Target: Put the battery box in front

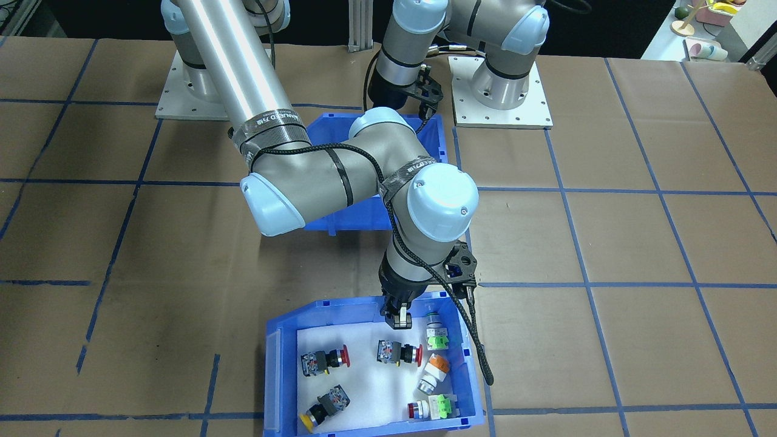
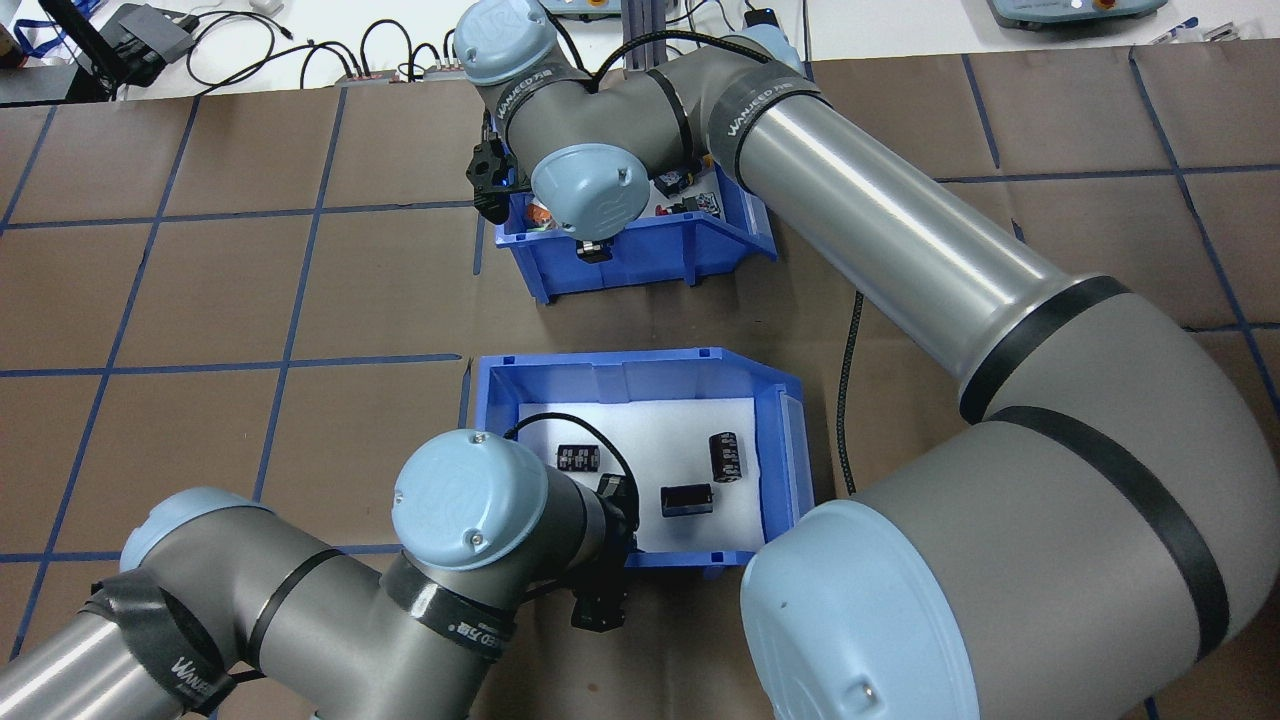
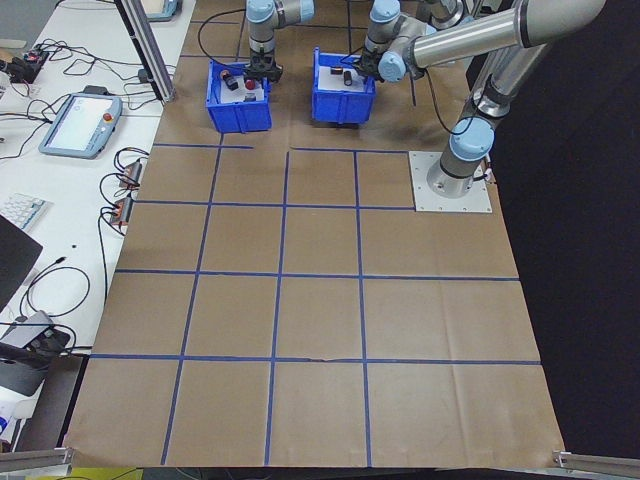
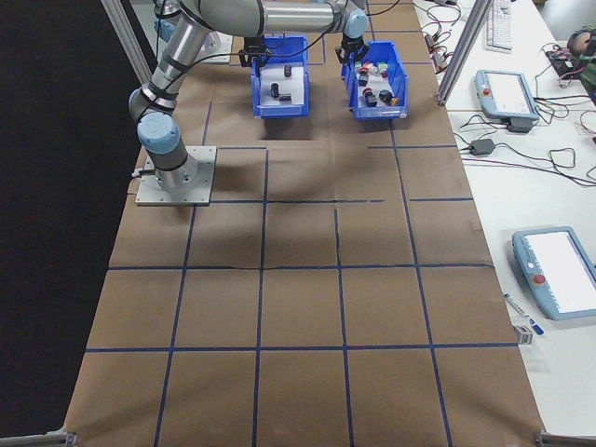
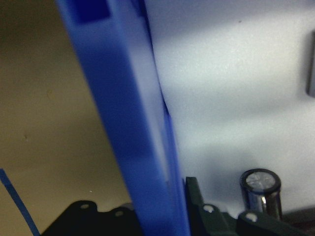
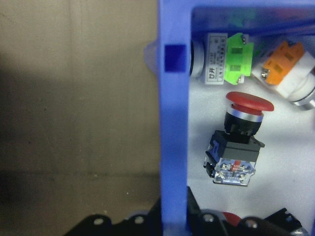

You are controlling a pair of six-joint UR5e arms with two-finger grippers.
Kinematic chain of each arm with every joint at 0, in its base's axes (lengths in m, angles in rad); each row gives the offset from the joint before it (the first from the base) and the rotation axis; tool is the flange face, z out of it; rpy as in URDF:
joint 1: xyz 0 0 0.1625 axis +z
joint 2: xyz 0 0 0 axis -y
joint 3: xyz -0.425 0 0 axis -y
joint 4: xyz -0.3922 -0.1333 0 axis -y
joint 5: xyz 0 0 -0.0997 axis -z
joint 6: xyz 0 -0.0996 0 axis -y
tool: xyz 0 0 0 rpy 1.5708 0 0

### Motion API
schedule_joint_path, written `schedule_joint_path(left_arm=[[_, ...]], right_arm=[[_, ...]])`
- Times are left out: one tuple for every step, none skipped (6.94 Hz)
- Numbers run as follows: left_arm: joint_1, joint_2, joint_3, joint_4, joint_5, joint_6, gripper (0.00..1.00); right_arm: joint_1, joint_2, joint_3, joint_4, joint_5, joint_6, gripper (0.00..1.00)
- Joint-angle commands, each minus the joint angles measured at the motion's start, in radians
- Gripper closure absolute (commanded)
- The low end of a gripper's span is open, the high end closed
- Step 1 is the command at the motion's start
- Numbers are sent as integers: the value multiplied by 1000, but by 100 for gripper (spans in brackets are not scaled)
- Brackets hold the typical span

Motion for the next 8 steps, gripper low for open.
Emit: schedule_joint_path(left_arm=[[80,82,-17,-94,6,80,100],[120,109,-17,-137,8,133,100],[176,123,-17,-164,47,201,100],[201,125,-17,-166,49,212,100],[250,125,-15,-166,49,268,100],[314,116,-6,-168,41,314,100],[379,99,30,-175,31,374,100],[437,79,96,-229,-15,394,100]], right_arm=[[-34,-50,-2,-2,-14,-52,100],[-97,-99,11,12,-12,-81,100],[-176,-150,23,27,-1,-125,100],[-242,-185,55,32,-1,-185,100],[-311,-231,95,33,-1,-218,100],[-388,-279,162,33,2,-301,100],[-448,-338,236,32,3,-351,100],[-502,-410,318,32,3,-405,100]])
